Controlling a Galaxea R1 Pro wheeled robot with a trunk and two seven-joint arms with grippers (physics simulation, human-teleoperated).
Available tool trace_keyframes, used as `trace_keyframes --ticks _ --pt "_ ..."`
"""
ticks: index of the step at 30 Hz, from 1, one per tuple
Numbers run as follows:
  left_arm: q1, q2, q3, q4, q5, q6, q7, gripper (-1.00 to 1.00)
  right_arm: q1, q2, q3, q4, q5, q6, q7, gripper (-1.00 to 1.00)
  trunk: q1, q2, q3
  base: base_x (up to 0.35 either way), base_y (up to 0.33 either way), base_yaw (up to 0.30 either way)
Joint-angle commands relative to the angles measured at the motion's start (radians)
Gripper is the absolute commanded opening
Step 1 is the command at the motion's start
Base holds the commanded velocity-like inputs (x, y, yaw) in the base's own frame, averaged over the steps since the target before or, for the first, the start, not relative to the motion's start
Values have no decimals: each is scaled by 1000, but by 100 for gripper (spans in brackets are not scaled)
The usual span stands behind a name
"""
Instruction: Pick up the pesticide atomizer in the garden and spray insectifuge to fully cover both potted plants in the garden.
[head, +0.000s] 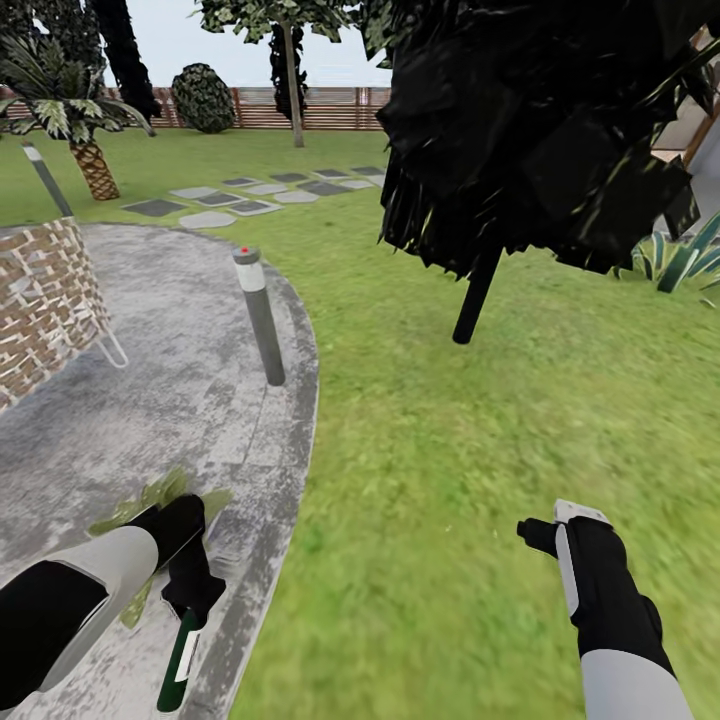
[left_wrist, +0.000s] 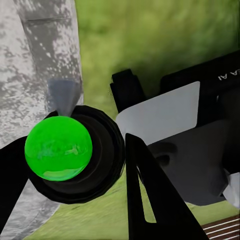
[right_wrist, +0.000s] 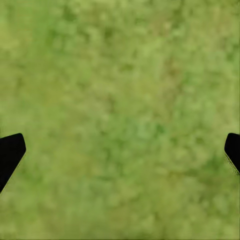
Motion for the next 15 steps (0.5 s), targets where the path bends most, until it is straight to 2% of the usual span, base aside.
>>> trace_keyframes --ticks 1,8,15 --pt "0 0 1 -2 -11 5 -9 -100 -1 1 -2 -1 5 4 2 100 0 0 -1 303 -168 26" --pt "0 1 2 -2 -11 5 -10 -100 -1 1 -2 -1 4 4 2 100 0 0 -3 284 -169 23" --pt "1 1 2 -2 -11 5 -10 -100 -1 1 -1 -1 5 4 2 100 0 0 -11 254 -169 166"
